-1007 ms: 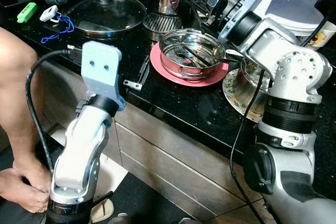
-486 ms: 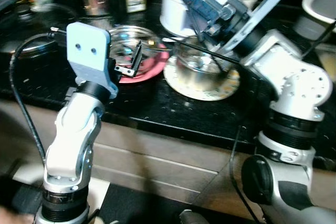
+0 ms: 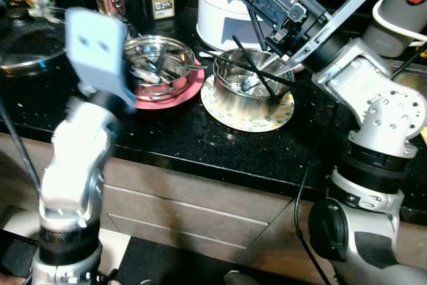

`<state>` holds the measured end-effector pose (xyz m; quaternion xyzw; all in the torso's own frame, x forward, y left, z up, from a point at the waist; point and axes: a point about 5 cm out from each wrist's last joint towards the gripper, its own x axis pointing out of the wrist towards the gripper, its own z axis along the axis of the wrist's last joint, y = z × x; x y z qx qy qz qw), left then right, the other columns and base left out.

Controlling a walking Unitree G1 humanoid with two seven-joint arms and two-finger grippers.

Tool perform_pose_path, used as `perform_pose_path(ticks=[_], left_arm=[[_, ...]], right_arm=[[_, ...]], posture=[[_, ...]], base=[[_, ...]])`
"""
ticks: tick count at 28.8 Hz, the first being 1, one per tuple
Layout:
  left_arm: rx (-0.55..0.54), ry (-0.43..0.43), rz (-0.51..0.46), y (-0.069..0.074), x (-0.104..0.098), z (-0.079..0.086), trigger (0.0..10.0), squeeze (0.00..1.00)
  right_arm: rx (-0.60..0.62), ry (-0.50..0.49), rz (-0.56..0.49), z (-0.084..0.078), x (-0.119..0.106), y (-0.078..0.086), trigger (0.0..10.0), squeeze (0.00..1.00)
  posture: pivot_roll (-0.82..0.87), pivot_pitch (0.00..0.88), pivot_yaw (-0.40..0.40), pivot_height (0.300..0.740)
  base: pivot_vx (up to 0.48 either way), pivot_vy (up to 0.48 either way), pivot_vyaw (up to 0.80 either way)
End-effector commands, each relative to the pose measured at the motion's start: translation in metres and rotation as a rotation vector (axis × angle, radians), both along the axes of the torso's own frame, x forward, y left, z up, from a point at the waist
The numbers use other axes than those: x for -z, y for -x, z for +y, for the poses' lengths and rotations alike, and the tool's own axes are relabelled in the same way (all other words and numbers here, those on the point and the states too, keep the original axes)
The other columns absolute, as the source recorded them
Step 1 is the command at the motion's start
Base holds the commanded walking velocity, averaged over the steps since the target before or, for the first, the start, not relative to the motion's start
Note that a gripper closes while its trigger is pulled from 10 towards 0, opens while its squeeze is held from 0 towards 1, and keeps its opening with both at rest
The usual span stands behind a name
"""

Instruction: Kitchen organization

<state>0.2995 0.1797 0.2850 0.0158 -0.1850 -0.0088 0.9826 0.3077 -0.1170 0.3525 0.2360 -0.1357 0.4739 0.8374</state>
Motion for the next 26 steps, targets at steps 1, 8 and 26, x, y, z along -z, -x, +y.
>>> perform_pose_path(ticks=[1, 8, 26], left_arm=[[0.010, 0.071, 0.055, -0.009, 0.003, 0.002, 10.0, 0.00], [0.021, 0.269, 0.185, -0.035, -0.001, 0.013, 10.0, 0.00], [0.000, 0.313, 0.539, -0.056, -0.009, 0.025, 10.0, 0.00]], right_arm=[[0.001, -0.009, -0.014, -0.002, -0.003, 0.002, 10.0, 0.00], [0.005, 0.006, -0.018, -0.003, -0.003, 0.005, 10.0, 0.00], [0.022, 0.020, -0.003, -0.005, 0.000, 0.007, 10.0, 0.00]], posture=[[0.03, 0.087, -0.068, 0.740], [0.02, 0.088, -0.061, 0.740], [0.03, 0.097, -0.051, 0.740]], base=[[0.000, 0.000, 0.00], [0.000, 0.000, 0.00], [0.000, 0.000, 0.00]])
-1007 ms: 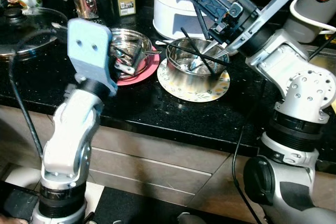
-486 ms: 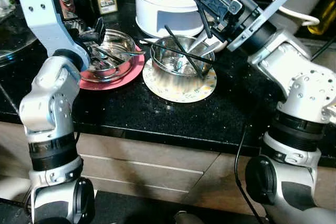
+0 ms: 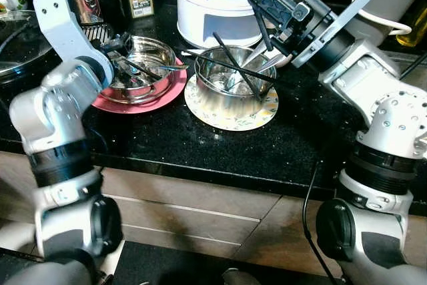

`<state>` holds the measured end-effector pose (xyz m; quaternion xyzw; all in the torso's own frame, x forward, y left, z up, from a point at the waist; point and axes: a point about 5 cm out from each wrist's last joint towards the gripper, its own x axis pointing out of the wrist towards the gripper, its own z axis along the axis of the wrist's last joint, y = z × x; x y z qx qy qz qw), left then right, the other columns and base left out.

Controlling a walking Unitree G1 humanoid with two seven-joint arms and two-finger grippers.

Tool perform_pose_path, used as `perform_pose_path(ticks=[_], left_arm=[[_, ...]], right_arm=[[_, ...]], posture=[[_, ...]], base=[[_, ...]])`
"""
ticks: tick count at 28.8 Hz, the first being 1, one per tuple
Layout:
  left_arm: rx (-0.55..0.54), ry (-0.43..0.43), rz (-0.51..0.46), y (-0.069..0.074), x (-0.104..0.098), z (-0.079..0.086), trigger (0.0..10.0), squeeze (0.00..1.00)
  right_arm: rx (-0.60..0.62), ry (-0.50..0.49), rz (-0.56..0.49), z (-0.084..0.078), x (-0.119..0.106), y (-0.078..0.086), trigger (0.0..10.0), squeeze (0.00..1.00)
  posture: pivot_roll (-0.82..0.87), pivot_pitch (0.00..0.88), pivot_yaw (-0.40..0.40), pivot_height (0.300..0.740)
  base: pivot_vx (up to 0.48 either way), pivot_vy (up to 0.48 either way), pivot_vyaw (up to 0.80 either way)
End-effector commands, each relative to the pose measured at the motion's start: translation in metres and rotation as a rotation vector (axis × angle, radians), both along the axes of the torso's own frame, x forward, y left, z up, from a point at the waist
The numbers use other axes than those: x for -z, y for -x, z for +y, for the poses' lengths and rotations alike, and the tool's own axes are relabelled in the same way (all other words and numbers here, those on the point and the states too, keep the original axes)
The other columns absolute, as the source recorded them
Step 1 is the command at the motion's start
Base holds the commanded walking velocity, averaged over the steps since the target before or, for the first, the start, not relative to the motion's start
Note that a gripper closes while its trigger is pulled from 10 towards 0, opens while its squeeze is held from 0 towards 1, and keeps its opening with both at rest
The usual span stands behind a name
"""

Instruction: Kitchen organization

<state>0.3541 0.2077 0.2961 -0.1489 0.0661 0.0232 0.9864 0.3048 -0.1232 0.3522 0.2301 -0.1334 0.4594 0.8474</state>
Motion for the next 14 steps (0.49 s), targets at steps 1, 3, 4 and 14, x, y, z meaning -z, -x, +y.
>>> perform_pose_path(ticks=[1, 3, 4, 14], left_arm=[[0.038, -0.033, 0.053, -0.002, 0.001, -0.002, 10.0, 0.00], [0.086, -0.058, 0.104, -0.003, 0.000, 0.001, 10.0, 0.00], [0.086, -0.058, 0.104, -0.003, 0.000, 0.001, 10.0, 0.00], [0.249, -0.227, 0.148, -0.011, -0.028, 0.015, 10.0, 0.00]], right_arm=[[-0.012, 0.007, -0.009, 0.002, 0.000, 0.004, 10.0, 0.00], [-0.010, 0.006, -0.005, 0.002, 0.001, 0.004, 10.0, 0.00], [-0.010, 0.006, -0.005, 0.002, 0.001, 0.004, 10.0, 0.00], [-0.005, -0.005, 0.015, 0.001, 0.004, 0.004, 10.0, 0.00]], posture=[[0.03, 0.100, -0.048, 0.740], [0.03, 0.103, -0.048, 0.740], [0.03, 0.103, -0.048, 0.740], [0.04, 0.111, -0.043, 0.740]], base=[[0.000, 0.000, 0.00], [0.000, 0.000, 0.00], [0.000, 0.000, 0.00], [0.000, 0.000, 0.00]])
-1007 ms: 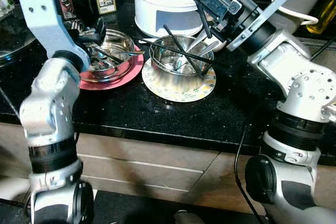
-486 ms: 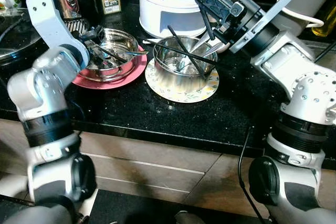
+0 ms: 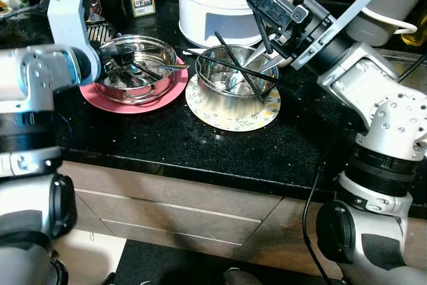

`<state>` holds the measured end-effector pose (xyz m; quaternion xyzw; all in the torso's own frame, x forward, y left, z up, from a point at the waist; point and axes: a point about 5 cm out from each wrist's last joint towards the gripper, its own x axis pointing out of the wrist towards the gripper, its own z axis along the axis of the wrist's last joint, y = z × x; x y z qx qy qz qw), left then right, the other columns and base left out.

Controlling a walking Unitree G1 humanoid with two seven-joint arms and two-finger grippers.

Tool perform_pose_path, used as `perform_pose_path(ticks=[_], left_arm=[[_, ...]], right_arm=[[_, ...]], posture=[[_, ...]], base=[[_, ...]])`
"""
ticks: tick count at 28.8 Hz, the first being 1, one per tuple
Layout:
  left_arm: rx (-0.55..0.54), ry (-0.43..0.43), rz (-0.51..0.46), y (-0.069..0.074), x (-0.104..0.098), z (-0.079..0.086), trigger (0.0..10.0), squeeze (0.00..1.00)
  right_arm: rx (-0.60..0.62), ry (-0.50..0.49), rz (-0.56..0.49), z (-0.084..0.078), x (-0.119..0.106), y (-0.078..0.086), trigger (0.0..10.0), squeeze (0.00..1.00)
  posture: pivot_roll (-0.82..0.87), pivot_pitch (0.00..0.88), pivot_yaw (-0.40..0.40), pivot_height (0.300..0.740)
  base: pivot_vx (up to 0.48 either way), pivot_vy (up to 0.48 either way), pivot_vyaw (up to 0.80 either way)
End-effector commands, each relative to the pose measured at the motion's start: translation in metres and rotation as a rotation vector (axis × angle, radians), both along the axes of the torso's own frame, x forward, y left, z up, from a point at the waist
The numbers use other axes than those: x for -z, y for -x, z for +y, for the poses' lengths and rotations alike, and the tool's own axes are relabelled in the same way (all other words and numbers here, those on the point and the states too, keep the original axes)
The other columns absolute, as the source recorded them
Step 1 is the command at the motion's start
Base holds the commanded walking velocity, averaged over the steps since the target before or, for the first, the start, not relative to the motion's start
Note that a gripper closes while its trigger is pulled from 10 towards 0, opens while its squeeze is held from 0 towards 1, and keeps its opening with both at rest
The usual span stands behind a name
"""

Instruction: Kitchen organization

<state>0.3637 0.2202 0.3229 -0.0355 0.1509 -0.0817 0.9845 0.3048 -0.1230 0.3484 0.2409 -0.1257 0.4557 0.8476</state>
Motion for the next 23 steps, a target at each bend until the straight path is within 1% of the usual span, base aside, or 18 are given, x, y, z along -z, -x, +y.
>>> perform_pose_path(ticks=[1, 4, 8, 10, 12, 13, 16, 17, 20, 23], left_arm=[[0.002, -0.032, -0.006, -0.002, -0.004, 0.003, 10.0, 0.00], [0.016, -0.037, -0.039, -0.005, -0.017, 0.004, 10.0, 0.00], [0.042, -0.012, -0.029, -0.010, -0.020, 0.002, 10.0, 0.00], [0.053, 0.019, -0.013, -0.013, -0.017, 0.000, 10.0, 0.00], [0.054, 0.072, -0.001, -0.019, -0.013, -0.002, 10.0, 0.00], [0.055, 0.081, 0.001, -0.020, -0.013, -0.002, 10.0, 0.00], [0.050, 0.169, 0.030, -0.028, -0.005, -0.009, 10.0, 0.00], [0.050, 0.186, 0.041, -0.030, -0.003, -0.011, 10.0, 0.00], [0.059, 0.211, 0.085, -0.035, 0.008, -0.020, 10.0, 0.00], [0.069, 0.219, 0.106, -0.036, 0.012, -0.023, 10.0, 0.00]], right_arm=[[-0.005, 0.007, -0.008, 0.001, 0.000, 0.004, 10.0, 0.00], [-0.007, 0.003, -0.006, 0.001, 0.000, 0.004, 10.0, 0.00], [-0.010, 0.003, -0.005, 0.002, 0.000, 0.004, 10.0, 0.00], [-0.010, 0.006, -0.006, 0.002, -0.001, 0.004, 10.0, 0.00], [-0.010, 0.009, -0.005, 0.002, -0.001, 0.004, 10.0, 0.00], [-0.009, 0.010, -0.005, 0.002, -0.002, 0.005, 10.0, 0.00], [-0.008, 0.014, -0.003, 0.002, -0.002, 0.005, 10.0, 0.00], [-0.008, 0.014, -0.003, 0.002, -0.002, 0.005, 10.0, 0.00], [-0.007, 0.020, -0.002, 0.002, -0.002, 0.006, 10.0, 0.00], [-0.005, 0.024, -0.001, 0.002, -0.002, 0.006, 10.0, 0.00]], posture=[[0.04, 0.111, -0.043, 0.740], [0.05, 0.113, -0.044, 0.740], [0.04, 0.115, -0.046, 0.740], [0.04, 0.118, -0.047, 0.740], [0.03, 0.122, -0.049, 0.740], [0.03, 0.122, -0.049, 0.740], [0.02, 0.125, -0.050, 0.740], [0.02, 0.125, -0.050, 0.740], [0.02, 0.130, -0.050, 0.740], [0.02, 0.133, -0.050, 0.740]], base=[[0.000, 0.000, 0.00], [0.000, 0.000, 0.00], [0.000, 0.000, 0.00], [0.000, 0.000, 0.00], [0.000, 0.000, 0.00], [0.000, 0.000, 0.00], [0.000, 0.000, 0.00], [0.000, 0.000, 0.00], [0.000, 0.000, 0.00], [0.000, 0.000, 0.00]])
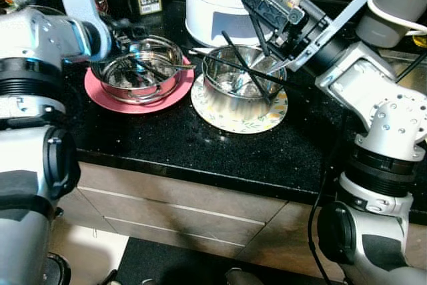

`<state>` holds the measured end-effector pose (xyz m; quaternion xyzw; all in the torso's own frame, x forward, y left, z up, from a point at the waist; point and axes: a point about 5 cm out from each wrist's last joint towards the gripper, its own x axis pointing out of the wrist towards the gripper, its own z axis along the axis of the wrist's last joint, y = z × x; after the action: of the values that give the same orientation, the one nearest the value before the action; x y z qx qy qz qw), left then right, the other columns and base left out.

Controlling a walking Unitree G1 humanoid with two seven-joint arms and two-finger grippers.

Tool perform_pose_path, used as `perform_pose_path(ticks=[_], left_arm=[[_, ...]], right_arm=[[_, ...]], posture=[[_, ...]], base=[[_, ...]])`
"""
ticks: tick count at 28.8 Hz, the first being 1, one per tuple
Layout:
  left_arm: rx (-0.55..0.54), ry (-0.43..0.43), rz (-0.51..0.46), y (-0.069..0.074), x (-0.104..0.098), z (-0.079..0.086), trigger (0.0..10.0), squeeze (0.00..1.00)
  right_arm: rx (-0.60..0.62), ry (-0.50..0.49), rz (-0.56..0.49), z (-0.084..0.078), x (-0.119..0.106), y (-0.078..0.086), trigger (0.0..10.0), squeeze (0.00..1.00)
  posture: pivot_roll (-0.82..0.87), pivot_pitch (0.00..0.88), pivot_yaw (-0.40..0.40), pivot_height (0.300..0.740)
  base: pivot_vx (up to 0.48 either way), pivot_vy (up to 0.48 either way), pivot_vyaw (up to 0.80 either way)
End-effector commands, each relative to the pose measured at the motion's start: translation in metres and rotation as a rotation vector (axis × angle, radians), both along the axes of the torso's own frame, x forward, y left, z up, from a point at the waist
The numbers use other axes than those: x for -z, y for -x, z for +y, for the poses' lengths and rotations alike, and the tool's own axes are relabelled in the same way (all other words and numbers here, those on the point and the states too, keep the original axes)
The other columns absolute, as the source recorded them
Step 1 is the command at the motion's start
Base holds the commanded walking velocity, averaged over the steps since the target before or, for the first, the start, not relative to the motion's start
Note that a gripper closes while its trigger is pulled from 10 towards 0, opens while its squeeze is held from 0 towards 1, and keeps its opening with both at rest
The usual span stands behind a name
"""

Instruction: Kitchen organization

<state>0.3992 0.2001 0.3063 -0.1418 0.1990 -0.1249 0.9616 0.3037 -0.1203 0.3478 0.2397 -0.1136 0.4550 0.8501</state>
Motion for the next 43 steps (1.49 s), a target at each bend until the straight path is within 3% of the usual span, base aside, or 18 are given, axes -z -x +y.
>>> perform_pose_path(ticks=[1, 14, 18, 34, 35, 36, 38, 39, 41, 43], left_arm=[[0.009, 0.004, 0.000, -0.002, -0.003, -0.004, 10.0, 0.00], [0.002, 0.032, 0.081, -0.006, 0.008, -0.014, 10.0, 0.00], [-0.010, 0.081, 0.123, -0.006, 0.012, -0.015, 10.0, 0.00], [-0.041, 0.185, 0.146, -0.007, 0.010, -0.019, 10.0, 0.00], [-0.042, 0.193, 0.151, -0.007, 0.011, -0.020, 5.1, 0.00], [-0.042, 0.202, 0.159, -0.007, 0.013, -0.021, 4.5, 0.00], [-0.043, 0.204, 0.162, -0.007, 0.013, -0.021, 4.5, 0.00], [-0.044, 0.210, 0.170, -0.007, 0.016, -0.021, 3.3, 0.00], [-0.047, 0.221, 0.185, -0.007, 0.020, -0.021, 2.2, 0.00], [-0.048, 0.226, 0.194, -0.007, 0.023, -0.021, 1.8, 0.00]], right_arm=[[-0.003, 0.012, -0.021, 0.000, -0.003, 0.005, 10.0, 0.00], [-0.006, 0.017, -0.009, 0.001, -0.002, 0.006, 10.0, 0.00], [-0.006, 0.019, -0.005, 0.002, -0.001, 0.005, 10.0, 0.00], [-0.005, 0.019, 0.007, 0.003, 0.000, 0.003, 10.0, 0.00], [-0.003, 0.019, 0.007, 0.003, -0.001, 0.003, 10.0, 0.00], [0.000, 0.019, 0.006, 0.003, -0.002, 0.003, 10.0, 0.00], [0.000, 0.020, 0.006, 0.003, -0.002, 0.003, 10.0, 0.00], [0.001, 0.020, 0.005, 0.003, -0.002, 0.003, 10.0, 0.00], [0.003, 0.022, 0.005, 0.003, -0.003, 0.003, 10.0, 0.00], [0.005, 0.023, 0.005, 0.003, -0.003, 0.002, 10.0, 0.00]], posture=[[0.02, 0.134, -0.049, 0.740], [0.03, 0.137, -0.049, 0.740], [0.03, 0.135, -0.050, 0.740], [0.04, 0.119, -0.049, 0.740], [0.04, 0.119, -0.049, 0.740], [0.05, 0.120, -0.048, 0.740], [0.05, 0.120, -0.048, 0.740], [0.05, 0.122, -0.049, 0.740], [0.04, 0.124, -0.048, 0.740], [0.04, 0.125, -0.048, 0.740]], base=[[0.000, 0.000, 0.00], [0.000, 0.000, 0.00], [0.000, 0.000, 0.00], [0.000, 0.000, 0.00], [0.000, 0.000, 0.00], [0.000, 0.000, 0.00], [0.000, 0.000, 0.00], [0.000, 0.000, 0.00], [0.000, 0.000, 0.00], [0.000, 0.000, 0.00]])
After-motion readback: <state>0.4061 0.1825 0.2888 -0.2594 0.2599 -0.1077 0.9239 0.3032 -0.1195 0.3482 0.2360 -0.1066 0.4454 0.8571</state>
